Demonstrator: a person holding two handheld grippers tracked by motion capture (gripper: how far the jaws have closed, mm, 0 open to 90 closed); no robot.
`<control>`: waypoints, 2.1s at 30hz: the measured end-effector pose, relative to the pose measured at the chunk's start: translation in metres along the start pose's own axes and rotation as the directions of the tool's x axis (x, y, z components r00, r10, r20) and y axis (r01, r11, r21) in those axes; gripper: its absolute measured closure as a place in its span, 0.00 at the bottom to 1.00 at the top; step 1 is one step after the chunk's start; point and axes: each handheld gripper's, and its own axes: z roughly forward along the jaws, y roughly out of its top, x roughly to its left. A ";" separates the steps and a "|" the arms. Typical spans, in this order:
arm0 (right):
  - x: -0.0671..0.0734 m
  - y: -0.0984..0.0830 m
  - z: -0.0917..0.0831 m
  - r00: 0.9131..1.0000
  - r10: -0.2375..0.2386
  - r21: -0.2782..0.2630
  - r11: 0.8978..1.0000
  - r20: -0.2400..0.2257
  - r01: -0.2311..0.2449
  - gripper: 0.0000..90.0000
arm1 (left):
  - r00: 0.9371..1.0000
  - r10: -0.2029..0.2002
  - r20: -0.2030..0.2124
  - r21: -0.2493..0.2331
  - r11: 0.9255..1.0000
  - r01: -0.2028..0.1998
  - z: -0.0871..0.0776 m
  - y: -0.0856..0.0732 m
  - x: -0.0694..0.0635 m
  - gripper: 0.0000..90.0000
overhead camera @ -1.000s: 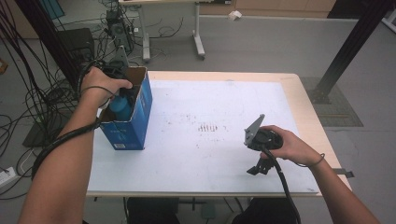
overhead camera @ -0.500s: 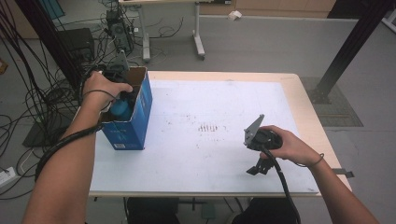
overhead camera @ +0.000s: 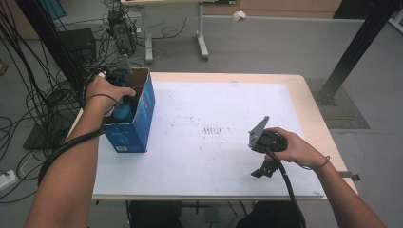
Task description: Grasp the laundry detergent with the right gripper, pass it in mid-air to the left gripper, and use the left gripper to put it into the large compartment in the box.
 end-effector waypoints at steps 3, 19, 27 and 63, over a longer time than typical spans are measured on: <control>0.000 0.000 0.000 1.000 0.001 0.003 1.000 -0.001 -0.001 0.08 | 1.000 -0.002 0.000 -0.002 1.000 0.002 0.001 0.000 0.000 0.42; -0.001 0.000 0.000 1.000 0.001 0.000 1.000 -0.001 -0.001 0.08 | 1.000 -0.008 -0.001 -0.012 1.000 0.008 0.002 0.000 0.001 0.42; -0.001 0.000 0.000 1.000 0.001 0.003 1.000 0.003 -0.001 0.08 | 1.000 -0.015 0.003 -0.018 1.000 0.015 0.002 -0.001 0.002 0.42; -0.001 -0.001 0.000 1.000 0.008 0.007 1.000 0.001 -0.008 0.08 | 1.000 -0.022 -0.003 -0.019 1.000 0.022 0.002 -0.001 0.000 0.41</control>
